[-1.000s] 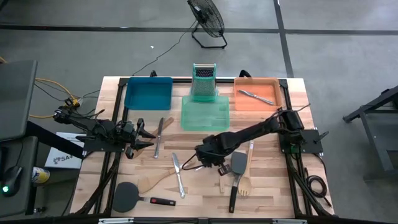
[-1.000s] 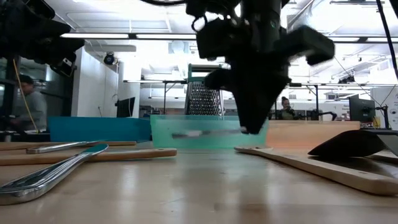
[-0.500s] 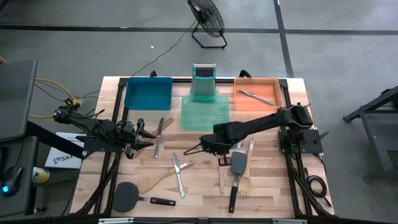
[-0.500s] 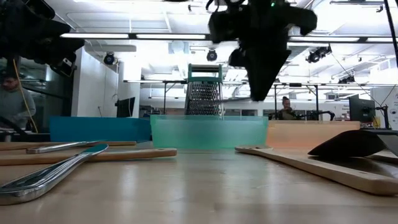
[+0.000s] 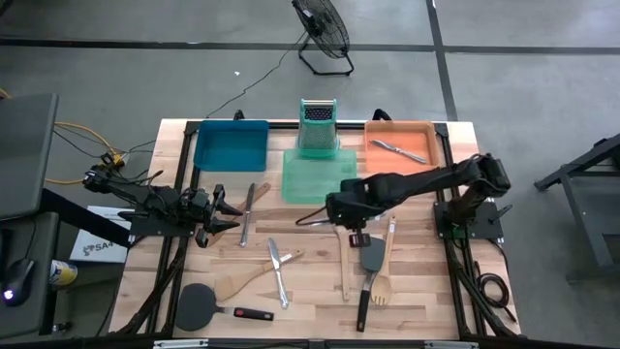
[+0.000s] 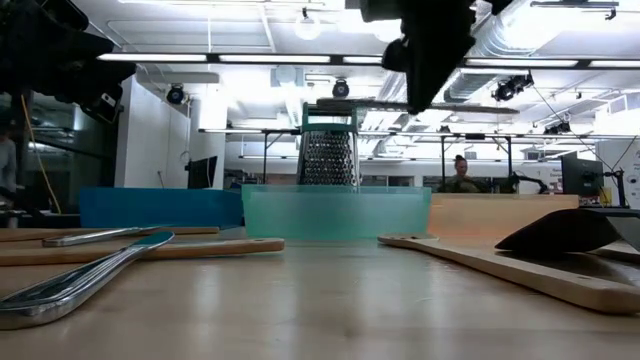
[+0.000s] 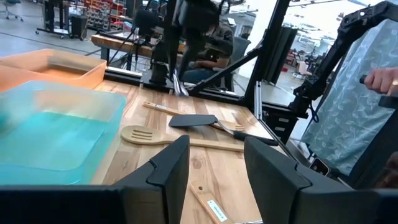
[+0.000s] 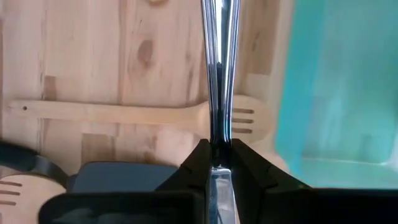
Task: Pick & Place Kitchen Items
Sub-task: Put the silver knife into the orange bin
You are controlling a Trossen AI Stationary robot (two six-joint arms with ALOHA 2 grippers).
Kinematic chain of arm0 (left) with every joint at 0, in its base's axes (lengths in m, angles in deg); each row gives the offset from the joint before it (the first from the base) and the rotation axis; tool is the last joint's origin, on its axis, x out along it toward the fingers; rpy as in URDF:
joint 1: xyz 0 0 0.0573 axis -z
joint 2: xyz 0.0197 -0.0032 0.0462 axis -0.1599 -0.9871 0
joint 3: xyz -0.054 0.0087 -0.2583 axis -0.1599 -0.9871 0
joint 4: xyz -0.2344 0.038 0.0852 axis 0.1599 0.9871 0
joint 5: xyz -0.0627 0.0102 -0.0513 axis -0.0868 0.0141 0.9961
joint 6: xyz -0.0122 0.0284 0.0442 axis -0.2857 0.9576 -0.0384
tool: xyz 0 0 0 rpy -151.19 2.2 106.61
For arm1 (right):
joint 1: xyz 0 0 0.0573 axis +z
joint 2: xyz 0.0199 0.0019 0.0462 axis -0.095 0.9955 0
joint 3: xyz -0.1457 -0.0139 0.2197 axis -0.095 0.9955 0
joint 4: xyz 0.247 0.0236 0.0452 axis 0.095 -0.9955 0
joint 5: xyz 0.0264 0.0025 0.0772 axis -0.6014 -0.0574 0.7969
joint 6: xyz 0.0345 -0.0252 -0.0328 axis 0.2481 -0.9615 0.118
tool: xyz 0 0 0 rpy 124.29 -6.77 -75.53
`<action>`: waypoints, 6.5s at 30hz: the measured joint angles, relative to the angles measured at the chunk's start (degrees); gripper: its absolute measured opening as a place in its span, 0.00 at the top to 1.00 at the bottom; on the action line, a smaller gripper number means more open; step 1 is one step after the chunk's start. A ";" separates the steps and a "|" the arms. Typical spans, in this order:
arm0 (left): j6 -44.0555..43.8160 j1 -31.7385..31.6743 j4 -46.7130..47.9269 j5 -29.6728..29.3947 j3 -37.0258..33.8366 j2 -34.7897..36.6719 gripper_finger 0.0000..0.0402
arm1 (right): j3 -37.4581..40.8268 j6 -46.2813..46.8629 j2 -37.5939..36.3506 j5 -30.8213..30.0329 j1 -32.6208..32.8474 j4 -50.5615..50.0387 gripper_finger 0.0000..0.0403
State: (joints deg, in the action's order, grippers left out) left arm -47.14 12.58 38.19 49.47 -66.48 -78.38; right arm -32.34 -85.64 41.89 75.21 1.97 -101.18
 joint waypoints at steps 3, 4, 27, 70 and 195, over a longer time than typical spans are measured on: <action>0.00 -0.02 0.00 -0.02 0.01 0.00 0.62 | 0.00 -0.81 -1.28 -0.02 -1.45 -0.34 0.92; 0.00 -0.01 0.01 -0.02 -0.01 0.00 0.62 | 0.00 -1.11 -1.80 -0.01 -1.96 -0.65 0.92; 0.00 -0.01 0.02 -0.01 -0.01 -0.02 0.62 | 0.41 -7.17 -7.39 3.03 -13.66 -9.18 0.92; 0.00 0.00 -0.12 0.00 -0.01 -0.04 0.62 | 22.29 -21.88 -29.90 6.39 -42.37 -2.25 0.92; 0.00 -0.01 -0.15 0.00 -0.01 -0.07 0.62 | 22.32 -28.22 3.87 5.64 -64.21 16.14 0.71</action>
State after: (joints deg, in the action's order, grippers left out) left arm -47.14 12.57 38.04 49.47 -66.50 -78.45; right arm -10.03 -113.86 45.76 80.85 -62.25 -85.04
